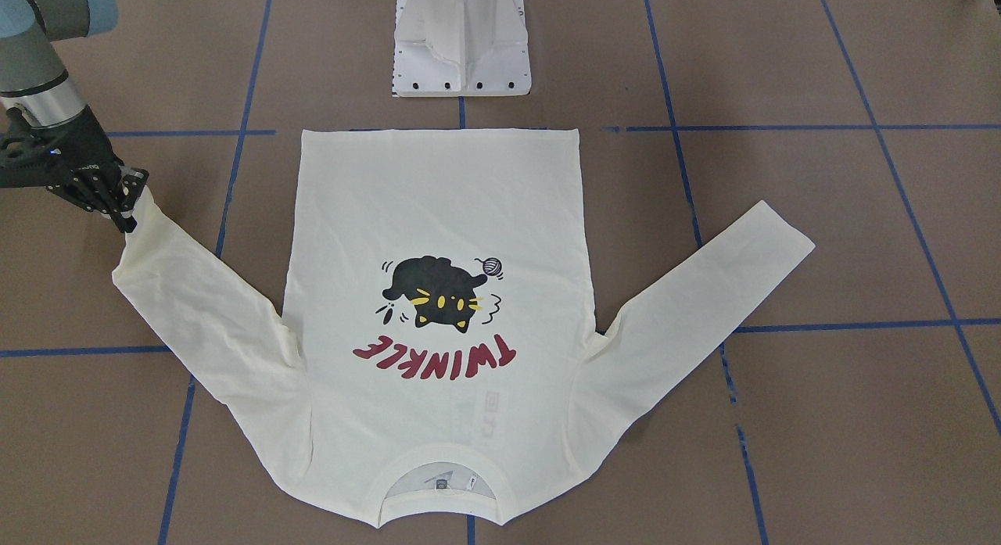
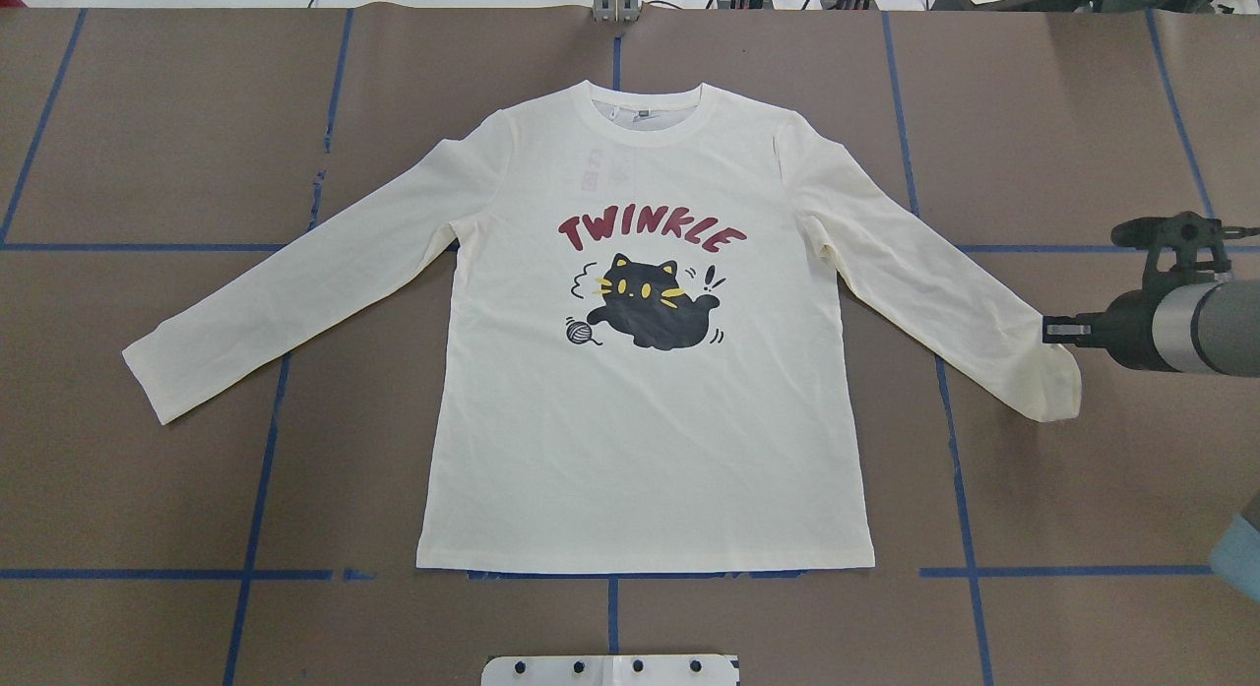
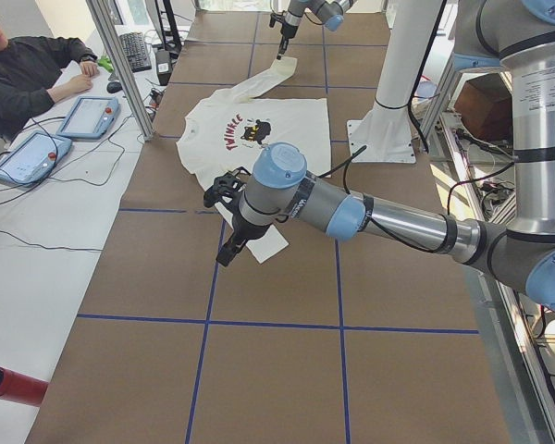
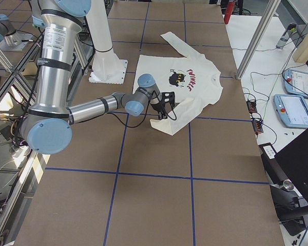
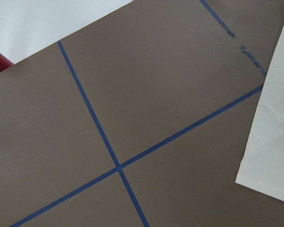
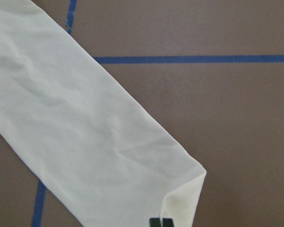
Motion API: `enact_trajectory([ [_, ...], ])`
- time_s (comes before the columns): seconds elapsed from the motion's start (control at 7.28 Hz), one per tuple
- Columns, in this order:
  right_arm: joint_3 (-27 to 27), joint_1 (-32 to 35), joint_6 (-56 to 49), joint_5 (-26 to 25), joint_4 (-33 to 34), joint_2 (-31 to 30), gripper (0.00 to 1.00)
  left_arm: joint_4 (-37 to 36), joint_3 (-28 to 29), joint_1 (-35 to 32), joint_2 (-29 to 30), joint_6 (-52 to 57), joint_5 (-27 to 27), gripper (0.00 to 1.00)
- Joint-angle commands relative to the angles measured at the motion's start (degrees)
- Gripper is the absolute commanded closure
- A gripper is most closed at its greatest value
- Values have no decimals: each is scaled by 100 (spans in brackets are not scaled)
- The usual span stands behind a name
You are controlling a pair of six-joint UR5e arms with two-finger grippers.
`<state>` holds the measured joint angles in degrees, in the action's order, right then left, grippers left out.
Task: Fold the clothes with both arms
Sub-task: 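Grasp the sleeve cuff with the right gripper and fold it across the shirt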
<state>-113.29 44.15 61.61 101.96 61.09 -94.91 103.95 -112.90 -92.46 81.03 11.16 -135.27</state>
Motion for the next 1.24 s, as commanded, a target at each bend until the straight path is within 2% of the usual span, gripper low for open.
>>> enact_trajectory([
  [0.0,-10,216,9,-53,2466,1993,100,2,14,0,1,0,1,0],
  [0.14,356,225,61,-80,3453,3169,100,2,22,9,1,0,1,0],
  [0.27,821,243,79,-167,3758,3938,100,2,40,9,1,-8,1,0],
  [0.41,1278,234,97,-446,3761,4494,100,2,40,9,1,-8,1,0],
  [0.69,2708,77,341,-755,3683,5915,100,2,49,9,-8,-8,1,0],
  [0.82,3490,-255,473,-1218,3247,6454,100,2,49,9,-8,-17,-8,0],
  [0.96,4107,-763,475,-2093,2486,6598,100,-6,57,9,-8,-17,-8,0],
  [1.1,4661,-1072,536,-2423,2217,6887,100,-6,66,9,-8,-26,-17,0],
])
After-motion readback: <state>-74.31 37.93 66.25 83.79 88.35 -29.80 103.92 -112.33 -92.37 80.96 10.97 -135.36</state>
